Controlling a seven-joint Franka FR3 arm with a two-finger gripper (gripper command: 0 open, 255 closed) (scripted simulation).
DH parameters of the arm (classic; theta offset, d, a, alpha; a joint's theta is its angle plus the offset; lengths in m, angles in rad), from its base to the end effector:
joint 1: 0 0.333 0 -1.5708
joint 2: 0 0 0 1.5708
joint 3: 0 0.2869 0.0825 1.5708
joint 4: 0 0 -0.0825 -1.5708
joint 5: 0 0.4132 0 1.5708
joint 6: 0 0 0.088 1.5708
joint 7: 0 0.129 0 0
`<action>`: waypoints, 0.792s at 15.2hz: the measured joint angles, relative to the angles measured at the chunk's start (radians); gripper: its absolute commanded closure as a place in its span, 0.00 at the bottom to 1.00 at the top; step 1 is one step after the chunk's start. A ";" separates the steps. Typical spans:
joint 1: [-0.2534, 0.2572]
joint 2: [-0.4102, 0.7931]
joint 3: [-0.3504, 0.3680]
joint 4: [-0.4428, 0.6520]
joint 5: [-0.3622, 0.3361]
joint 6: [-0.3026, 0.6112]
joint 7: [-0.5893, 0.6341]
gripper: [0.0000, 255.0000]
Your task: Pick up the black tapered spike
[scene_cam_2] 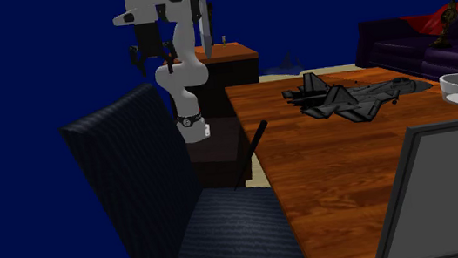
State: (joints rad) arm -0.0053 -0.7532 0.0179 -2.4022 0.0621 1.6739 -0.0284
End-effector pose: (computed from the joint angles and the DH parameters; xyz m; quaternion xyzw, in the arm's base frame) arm 0.3735 0.0126 0.5220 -0.9995 -0.0153 -0.0127 0.0247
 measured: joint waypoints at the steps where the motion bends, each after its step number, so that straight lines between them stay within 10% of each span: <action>1: 0.000 0.000 0.000 0.000 0.000 0.000 0.000 0.00; 12: 0.067 0.242 0.240 0.124 -0.030 0.045 0.160 0.00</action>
State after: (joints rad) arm 0.0617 -0.5115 0.2583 -2.2784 0.0320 1.7185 0.1315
